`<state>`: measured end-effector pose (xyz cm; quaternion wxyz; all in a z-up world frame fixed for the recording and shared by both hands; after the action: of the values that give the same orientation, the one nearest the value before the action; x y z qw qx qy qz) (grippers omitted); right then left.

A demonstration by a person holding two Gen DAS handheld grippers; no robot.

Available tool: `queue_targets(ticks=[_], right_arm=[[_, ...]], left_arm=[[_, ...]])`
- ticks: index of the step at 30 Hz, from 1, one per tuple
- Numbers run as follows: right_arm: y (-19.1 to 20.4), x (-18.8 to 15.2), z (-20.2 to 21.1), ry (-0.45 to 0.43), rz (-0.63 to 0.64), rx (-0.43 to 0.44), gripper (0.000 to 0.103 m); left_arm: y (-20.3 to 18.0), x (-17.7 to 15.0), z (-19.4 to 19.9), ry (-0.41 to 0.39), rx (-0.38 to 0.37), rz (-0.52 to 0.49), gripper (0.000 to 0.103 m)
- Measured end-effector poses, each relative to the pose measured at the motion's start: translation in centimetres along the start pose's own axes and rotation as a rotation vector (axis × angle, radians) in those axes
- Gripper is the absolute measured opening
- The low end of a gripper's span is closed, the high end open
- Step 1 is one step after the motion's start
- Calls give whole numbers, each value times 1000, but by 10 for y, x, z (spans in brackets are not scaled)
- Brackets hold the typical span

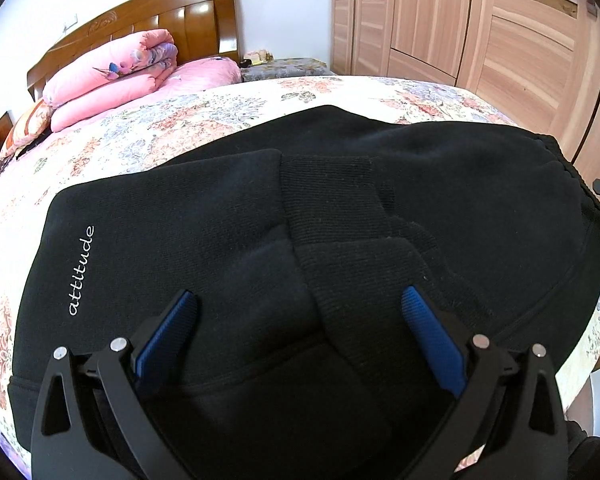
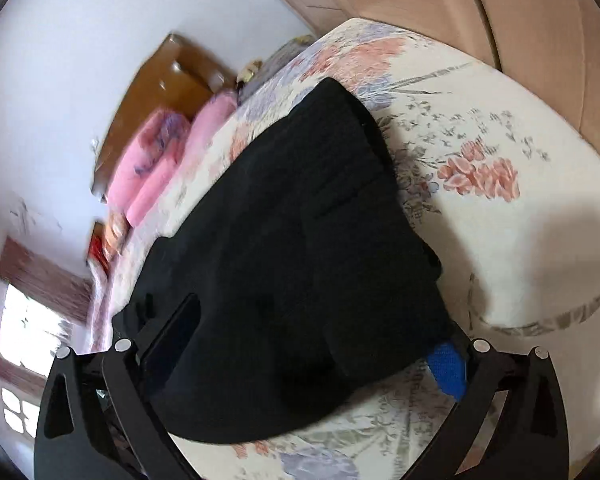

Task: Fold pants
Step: 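Fold the pants over again with the right gripper toward the left gripper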

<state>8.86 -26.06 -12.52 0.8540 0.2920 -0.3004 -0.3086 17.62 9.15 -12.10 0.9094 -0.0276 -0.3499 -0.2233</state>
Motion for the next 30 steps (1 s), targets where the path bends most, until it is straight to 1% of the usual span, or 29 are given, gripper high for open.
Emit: queue_targets(ticks=[1, 2, 3, 4, 5, 6, 7, 8, 9, 10, 11, 14, 18, 19, 20, 21, 22, 23, 25, 26, 27, 28, 30], right_arm=[[7, -6, -4, 2, 86, -58, 99], [10, -9, -4, -1, 126, -83, 95], [10, -11, -4, -7, 135, -87, 89], [7, -9, -1, -14, 115, -77, 74], [-1, -6, 4, -22, 64, -45, 53], [-9, -2, 8, -29, 23, -9, 52], [-12, 0, 11, -30, 10, 17, 48], [-13, -1, 13, -48, 15, 17, 45], [-10, -3, 16, -76, 43, 11, 42], [-5, -5, 22, -107, 60, 21, 36], [2, -6, 31, -153, 71, 55, 33], [15, -12, 48, -232, 62, 89, 32], [18, -3, 46, -265, 61, 97, 31], [19, -1, 44, -268, 55, 103, 31], [25, 0, 46, -282, 62, 111, 31], [26, 1, 48, -292, 77, 108, 31], [36, -1, 52, -305, 103, 106, 31], [54, -2, 59, -325, 151, 108, 31], [83, -4, 64, -351, 230, 105, 31], [115, -8, 65, -366, 318, 101, 31], [133, -11, 65, -373, 370, 99, 31], [159, -17, 62, -377, 443, 99, 31], [223, -42, 47, -365, 626, 100, 31]], left_arm=[[0, 0, 0, 2, 0, -1, 102], [0, 0, 0, 2, -2, -2, 102], [1, 0, 0, 3, -3, -2, 102], [1, 0, 0, 2, -3, -1, 102], [1, 1, 0, 2, -2, -1, 102], [1, 1, 0, 2, -1, 0, 102], [1, 1, 0, 4, -1, 1, 102], [0, 1, 0, 6, -2, 0, 102], [0, 2, 0, 8, -3, -1, 102], [0, 2, 0, 11, -5, 0, 102], [0, 2, 0, 15, -7, 2, 102], [2, 5, 8, 38, -11, 26, 101], [14, 14, 32, -22, 42, 47, 100], [16, 12, 28, -6, 43, 52, 100], [18, 6, 17, 50, 47, 47, 102], [16, 0, 6, 83, 26, 38, 102], [21, 0, 4, 61, -17, 66, 102], [24, 1, 5, 67, -38, 81, 102], [27, 4, 9, 71, -45, 81, 102], [28, 5, 14, 59, -35, 85, 101], [33, 6, 21, 39, -18, 100, 101], [42, 8, 33, 1, -6, 139, 101], [63, 9, 54, -62, -22, 227, 101]])
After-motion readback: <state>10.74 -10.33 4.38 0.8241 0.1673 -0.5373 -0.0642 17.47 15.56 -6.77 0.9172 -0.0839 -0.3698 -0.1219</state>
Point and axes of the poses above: each gripper's, at about its wrist camera, not at the fingertips, and z roughly against the way its jaws point, y to its left, x to its top, the point moved 6 cm from there along -z, roughly the way its jaws point, and after that the axes turned 7 degrees about -z, right-handed, at the moved point
